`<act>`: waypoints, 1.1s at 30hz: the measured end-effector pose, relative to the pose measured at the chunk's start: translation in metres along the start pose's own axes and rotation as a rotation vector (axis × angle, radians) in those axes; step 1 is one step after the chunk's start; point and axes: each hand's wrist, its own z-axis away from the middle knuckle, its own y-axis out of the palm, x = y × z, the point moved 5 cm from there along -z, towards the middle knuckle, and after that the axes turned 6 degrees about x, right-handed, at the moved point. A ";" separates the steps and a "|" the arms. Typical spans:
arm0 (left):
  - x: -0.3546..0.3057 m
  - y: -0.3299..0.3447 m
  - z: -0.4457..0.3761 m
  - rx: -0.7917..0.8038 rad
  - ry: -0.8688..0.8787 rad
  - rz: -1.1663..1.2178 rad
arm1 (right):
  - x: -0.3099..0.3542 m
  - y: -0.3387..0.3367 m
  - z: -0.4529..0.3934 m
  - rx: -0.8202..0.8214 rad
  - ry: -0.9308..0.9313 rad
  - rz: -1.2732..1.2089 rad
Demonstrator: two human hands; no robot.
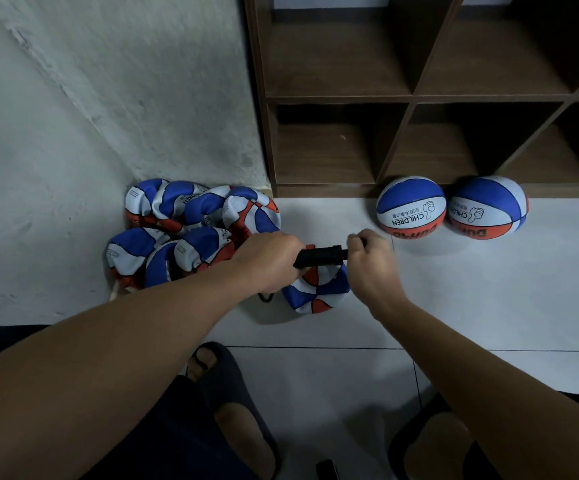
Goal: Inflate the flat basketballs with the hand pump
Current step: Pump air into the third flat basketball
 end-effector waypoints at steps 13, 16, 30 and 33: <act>0.027 -0.008 -0.005 -0.041 0.000 -0.029 | -0.012 -0.042 -0.025 0.072 0.208 -0.172; 0.044 -0.006 -0.001 0.004 -0.044 0.025 | -0.020 -0.069 -0.034 0.032 0.230 -0.176; -0.006 0.003 -0.001 0.020 0.043 -0.051 | -0.005 -0.002 -0.002 0.017 0.077 0.017; -0.006 0.003 -0.002 -0.008 0.052 -0.056 | -0.002 -0.001 -0.003 0.053 0.065 0.004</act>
